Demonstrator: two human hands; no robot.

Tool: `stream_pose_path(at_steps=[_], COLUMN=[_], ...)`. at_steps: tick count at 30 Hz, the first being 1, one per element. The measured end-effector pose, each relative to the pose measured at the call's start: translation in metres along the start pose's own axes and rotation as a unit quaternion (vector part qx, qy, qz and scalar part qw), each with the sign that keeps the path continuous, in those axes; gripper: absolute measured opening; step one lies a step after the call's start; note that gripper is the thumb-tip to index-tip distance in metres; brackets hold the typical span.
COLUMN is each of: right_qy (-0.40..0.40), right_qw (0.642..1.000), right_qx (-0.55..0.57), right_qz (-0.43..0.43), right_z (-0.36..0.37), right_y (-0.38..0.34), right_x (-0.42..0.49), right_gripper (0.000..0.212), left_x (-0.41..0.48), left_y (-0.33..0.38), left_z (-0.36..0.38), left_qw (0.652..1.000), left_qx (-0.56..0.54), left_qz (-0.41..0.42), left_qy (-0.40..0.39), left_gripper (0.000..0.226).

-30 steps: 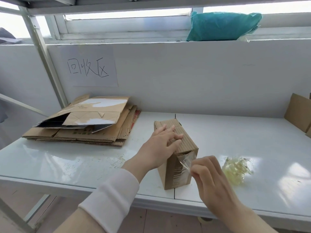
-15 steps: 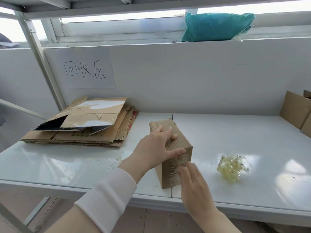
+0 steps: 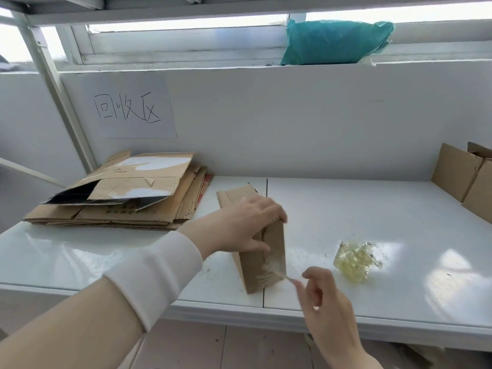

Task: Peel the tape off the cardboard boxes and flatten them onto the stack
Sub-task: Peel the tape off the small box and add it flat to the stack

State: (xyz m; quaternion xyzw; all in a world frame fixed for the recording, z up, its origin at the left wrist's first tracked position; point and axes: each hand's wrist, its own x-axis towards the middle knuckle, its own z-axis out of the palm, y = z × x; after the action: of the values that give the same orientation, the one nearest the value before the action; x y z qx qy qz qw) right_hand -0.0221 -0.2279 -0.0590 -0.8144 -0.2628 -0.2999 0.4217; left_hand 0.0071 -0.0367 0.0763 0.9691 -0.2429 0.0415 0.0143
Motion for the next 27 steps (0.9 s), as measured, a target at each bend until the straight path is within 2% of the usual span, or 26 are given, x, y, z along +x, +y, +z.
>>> stream_pose_path(at_steps=[3,5,6,8,10,14,18,21,23,27], right_qy=[0.069,0.092,0.106,0.113,0.092,0.056,0.039,0.036,0.039,0.060], right_qw=[0.991,0.982,0.978,0.974,0.979,0.988,0.991,0.990,0.988,0.974], right_qx=[0.042,0.074,0.080,0.094,0.107,0.125,0.128,0.135,0.147,0.219], right_qz=[0.104,0.150,0.163,0.173,0.144,0.066,-0.002,-0.018,-0.019,-0.009], right_z=[-0.022,-0.035,-0.040,-0.042,-0.037,-0.022,-0.027,-0.039,-0.047,-0.051], right_y=[0.013,0.017,0.016,0.010,-0.001,-0.028,-0.042,-0.041,-0.041,-0.059], right_x=[0.008,0.019,0.027,0.043,0.057,0.075,0.089,0.099,0.106,0.128], right_gripper=[0.029,0.025,0.021,0.021,0.032,0.044,0.052,0.052,0.046,0.032], left_x=[-0.019,-0.035,-0.043,-0.049,-0.046,-0.023,-0.015,-0.016,-0.015,-0.011], left_y=[-0.028,-0.049,-0.057,-0.064,-0.053,0.008,0.038,0.038,0.033,0.036], left_z=[-0.011,-0.013,-0.011,0.002,0.016,0.047,0.091,0.104,0.104,0.098], left_qw=[0.990,0.982,0.984,0.985,0.977,0.990,0.991,0.982,0.974,0.955], left_qx=[-0.075,-0.110,-0.082,0.047,0.137,0.076,0.046,0.058,0.046,0.030], left_qz=[-0.081,-0.121,-0.135,-0.141,-0.111,-0.099,-0.080,-0.103,-0.108,-0.130], left_qy=[0.084,0.096,0.088,0.089,0.121,0.070,0.095,0.145,0.194,0.264], left_gripper=[0.051,0.047,0.046,0.051,0.069,0.112,0.119,0.119,0.116,0.129])
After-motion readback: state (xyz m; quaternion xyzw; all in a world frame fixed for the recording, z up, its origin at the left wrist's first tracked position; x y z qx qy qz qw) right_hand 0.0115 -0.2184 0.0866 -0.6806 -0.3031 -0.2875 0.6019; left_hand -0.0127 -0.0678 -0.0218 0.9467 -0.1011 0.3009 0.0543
